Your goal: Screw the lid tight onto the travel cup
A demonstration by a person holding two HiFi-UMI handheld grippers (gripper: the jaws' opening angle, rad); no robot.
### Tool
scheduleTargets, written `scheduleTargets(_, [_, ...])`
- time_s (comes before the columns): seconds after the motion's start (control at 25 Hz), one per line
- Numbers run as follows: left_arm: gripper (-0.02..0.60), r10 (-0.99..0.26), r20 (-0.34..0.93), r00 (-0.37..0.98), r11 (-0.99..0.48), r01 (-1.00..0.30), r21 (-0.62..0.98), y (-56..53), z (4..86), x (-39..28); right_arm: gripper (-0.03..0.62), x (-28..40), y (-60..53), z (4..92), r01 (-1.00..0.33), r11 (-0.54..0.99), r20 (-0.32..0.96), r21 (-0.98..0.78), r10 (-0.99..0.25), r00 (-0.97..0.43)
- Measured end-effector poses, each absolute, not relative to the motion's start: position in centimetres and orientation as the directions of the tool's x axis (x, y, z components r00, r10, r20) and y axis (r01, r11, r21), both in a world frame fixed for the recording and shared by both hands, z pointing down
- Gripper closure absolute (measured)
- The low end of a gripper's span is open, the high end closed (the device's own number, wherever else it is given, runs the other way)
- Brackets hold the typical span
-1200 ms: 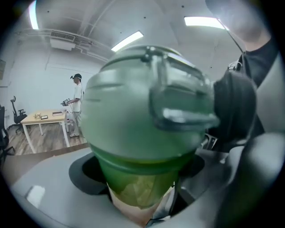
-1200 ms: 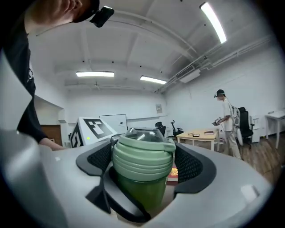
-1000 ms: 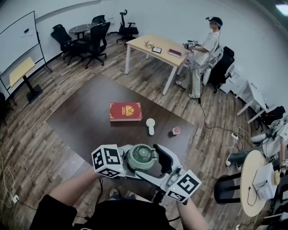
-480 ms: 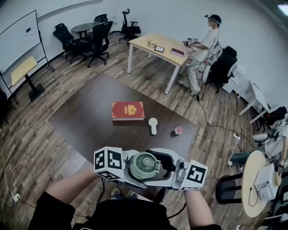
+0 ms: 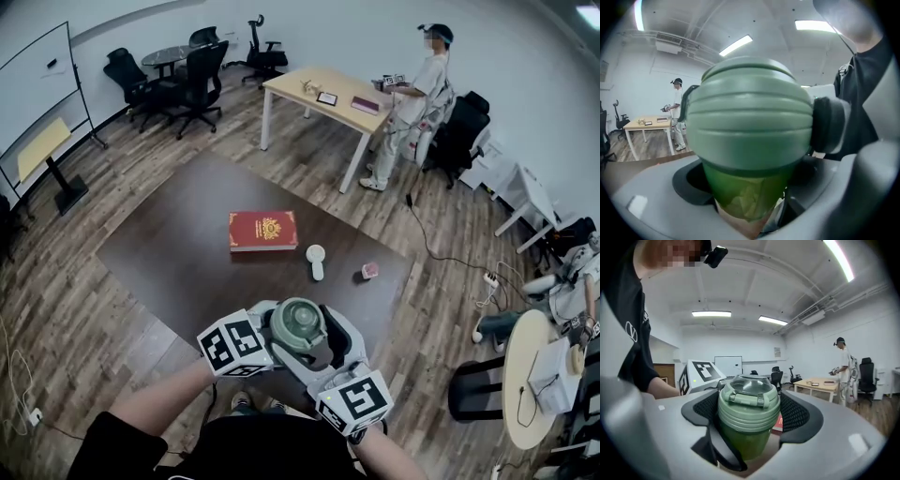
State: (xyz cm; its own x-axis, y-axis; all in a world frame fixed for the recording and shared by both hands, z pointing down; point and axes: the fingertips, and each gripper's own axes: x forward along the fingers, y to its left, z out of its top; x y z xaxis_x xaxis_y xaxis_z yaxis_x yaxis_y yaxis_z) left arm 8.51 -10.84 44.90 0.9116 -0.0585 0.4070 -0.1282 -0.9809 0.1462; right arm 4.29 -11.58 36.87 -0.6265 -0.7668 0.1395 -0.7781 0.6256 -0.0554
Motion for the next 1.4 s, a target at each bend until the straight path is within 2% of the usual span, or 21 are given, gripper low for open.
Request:
scheduleTargets(0.16, [0.170,-0.093,0.393,0.915,-0.976,-0.161,0.144,-11.6,44.7,8.8,0.171,4.7,-12.2,36.5,-0.828,0.556,0.112,-0.075,-0.820,-0.561])
scheduleTargets(0.36, [0.167,-0.111,0.345,0.932,-0.965,-0.184,0.185,-13.0,44.5,8.1,0.168,4.1,-12.3,36.0,-0.739,0.667,0.073,-0.099,-0.736,-0.674])
scheduleTargets(0.52, [0.166,-0.209,0.309,0.928,-0.954,-0.263,0.145,-15.3,43.7,5.8,0.169,6.1,-12.1,36.0,-0.740,0.669,0.066,-0.069,-0.738,-0.672])
scheduleTargets(0.6, [0.164,-0.279,0.308,0.909,-0.943,-0.321,0.092,-16.4,43.8,4.6,0.192,8.3,-12.4,36.6,-0.772,0.628,0.061,-0.098,-0.771,-0.634])
scheduleTargets(0.64, [0.166,-0.314,0.308,0.898,-0.934,-0.350,0.068,-16.8,44.0,4.0,0.268,9.6,-12.5,36.9,-0.793,0.599,0.060,-0.115,-0.792,-0.607])
scheduleTargets(0.72, [0.164,-0.382,0.304,0.873,-0.912,-0.409,0.029,-17.4,44.6,2.7,0.570,12.4,-12.6,37.5,-0.838,0.525,0.052,-0.148,-0.842,-0.537])
scheduleTargets(0.76, [0.164,-0.414,0.302,0.859,-0.899,-0.438,0.015,-17.6,44.9,2.1,0.585,13.7,-12.8,37.9,-0.861,0.483,0.048,-0.161,-0.867,-0.496])
scheduleTargets(1.04, [0.164,-0.592,0.276,0.757,-0.777,-0.628,0.056,-18.0,46.9,-3.4,0.585,21.5,-13.1,42.5,-0.952,0.256,0.068,-0.169,-0.960,-0.270])
scheduleTargets(1.24, [0.163,-0.743,0.202,0.638,-0.655,-0.755,-0.023,-18.4,47.0,-7.9,0.585,24.0,-12.2,44.3,-0.986,0.148,0.045,-0.071,-0.987,-0.151])
scheduleTargets(1.4, [0.163,-0.774,0.187,0.605,-0.621,-0.783,-0.040,-18.5,47.3,-9.0,0.585,24.5,-12.7,44.7,-0.991,0.112,0.035,-0.075,-0.993,-0.115])
